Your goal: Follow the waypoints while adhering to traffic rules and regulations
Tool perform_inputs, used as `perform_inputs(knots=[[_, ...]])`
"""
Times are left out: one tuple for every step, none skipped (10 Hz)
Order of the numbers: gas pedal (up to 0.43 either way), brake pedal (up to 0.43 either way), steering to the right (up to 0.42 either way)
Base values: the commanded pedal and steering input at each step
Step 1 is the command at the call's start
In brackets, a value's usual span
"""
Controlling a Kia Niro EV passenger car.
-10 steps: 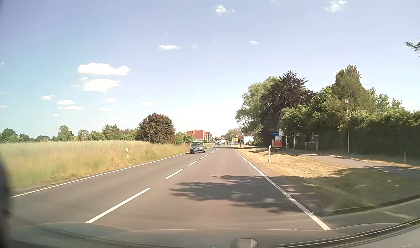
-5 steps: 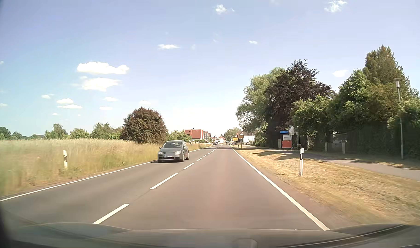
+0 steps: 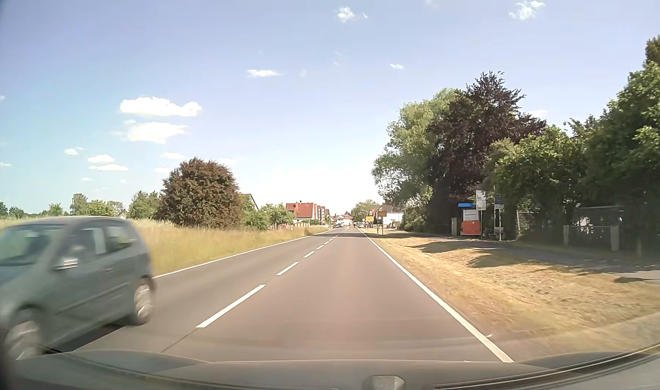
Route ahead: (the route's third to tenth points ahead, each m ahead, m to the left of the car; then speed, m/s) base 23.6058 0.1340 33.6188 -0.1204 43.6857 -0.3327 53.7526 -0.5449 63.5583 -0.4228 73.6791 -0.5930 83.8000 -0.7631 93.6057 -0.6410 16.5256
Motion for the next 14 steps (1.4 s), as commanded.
perform_inputs(knots=[[0.0, 0.03, 0.001], [0.0, 0.03, 0.001], [0.0, 0.03, 0.001], [0.0, 0.03, 0.001], [0.0, 0.03, 0.001], [0.0, 0.03, 0.001], [0.008, 0.03, 0.001], [0.008, 0.03, 0.001], [0.008, 0.03, 0.001], [0.0, 0.03, 0.001], [0.0, 0.03, 0.001], [0.0, 0.03, 0.001], [0.0, 0.03, 0.001], [0.0, 0.03, 0.0]])
